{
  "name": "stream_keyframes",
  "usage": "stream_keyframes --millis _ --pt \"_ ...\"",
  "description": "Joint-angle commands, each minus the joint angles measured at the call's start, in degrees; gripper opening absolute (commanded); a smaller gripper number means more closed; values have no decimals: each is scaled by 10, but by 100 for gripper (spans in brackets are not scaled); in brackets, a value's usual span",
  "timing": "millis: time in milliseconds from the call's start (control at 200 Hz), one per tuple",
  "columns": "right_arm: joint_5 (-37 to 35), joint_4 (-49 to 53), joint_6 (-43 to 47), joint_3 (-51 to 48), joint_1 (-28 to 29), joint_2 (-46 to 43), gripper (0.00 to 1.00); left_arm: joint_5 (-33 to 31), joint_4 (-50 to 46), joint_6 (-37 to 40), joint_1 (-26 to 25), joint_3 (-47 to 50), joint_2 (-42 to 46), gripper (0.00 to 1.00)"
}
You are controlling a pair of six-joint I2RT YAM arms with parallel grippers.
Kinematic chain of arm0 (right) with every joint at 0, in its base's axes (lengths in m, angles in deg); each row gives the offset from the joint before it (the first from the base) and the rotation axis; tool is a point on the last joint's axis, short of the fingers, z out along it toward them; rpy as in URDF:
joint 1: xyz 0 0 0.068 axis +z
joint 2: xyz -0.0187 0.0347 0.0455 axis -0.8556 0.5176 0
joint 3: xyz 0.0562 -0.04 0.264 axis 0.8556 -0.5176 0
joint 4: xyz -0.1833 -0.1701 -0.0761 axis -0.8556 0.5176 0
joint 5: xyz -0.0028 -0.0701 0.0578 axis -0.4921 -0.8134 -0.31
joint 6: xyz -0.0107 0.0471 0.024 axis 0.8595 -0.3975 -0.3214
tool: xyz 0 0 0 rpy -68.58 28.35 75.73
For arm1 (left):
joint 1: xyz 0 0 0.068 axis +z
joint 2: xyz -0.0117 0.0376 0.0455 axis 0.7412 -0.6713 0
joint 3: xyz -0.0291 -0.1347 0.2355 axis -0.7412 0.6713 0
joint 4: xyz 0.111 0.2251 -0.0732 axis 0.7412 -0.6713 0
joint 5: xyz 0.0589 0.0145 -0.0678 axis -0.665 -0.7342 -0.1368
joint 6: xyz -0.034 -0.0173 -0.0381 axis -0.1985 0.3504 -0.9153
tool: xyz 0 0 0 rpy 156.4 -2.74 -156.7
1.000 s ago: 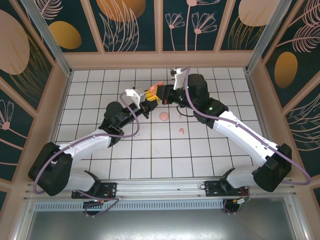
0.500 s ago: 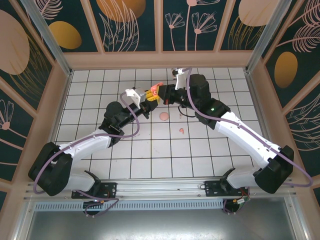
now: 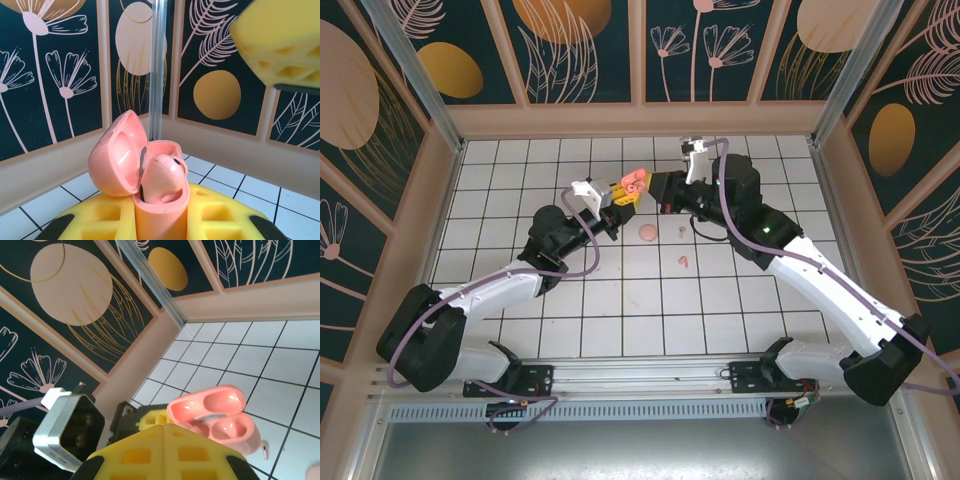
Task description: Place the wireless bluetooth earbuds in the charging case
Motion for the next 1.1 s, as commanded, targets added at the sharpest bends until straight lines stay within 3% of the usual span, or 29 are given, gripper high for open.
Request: stream_keyframes --millis 0,120,230,325,475,636,1091 --pt "-21 27 -8 -32 -4 -28 2 22 34 36 -3 20 13 0" --pt "-53 42 -25 -76 -16 -74 3 28 109 76 -3 80 34 0" --pt "-70 60 -52 -123 -41 -117 6 33 118 111 -3 109 55 0" --pt "-89 85 -71 -158 -58 -142 21 43 117 130 -3 127 72 0" --pt "-108 121 -93 -208 -78 -153 53 55 112 148 -3 151 88 0" --pt "-120 150 -115 -237 -88 -146 68 61 127 152 -3 179 97 0" --pt "-126 179 -136 -266 -97 -120 74 79 140 139 -3 202 107 0"
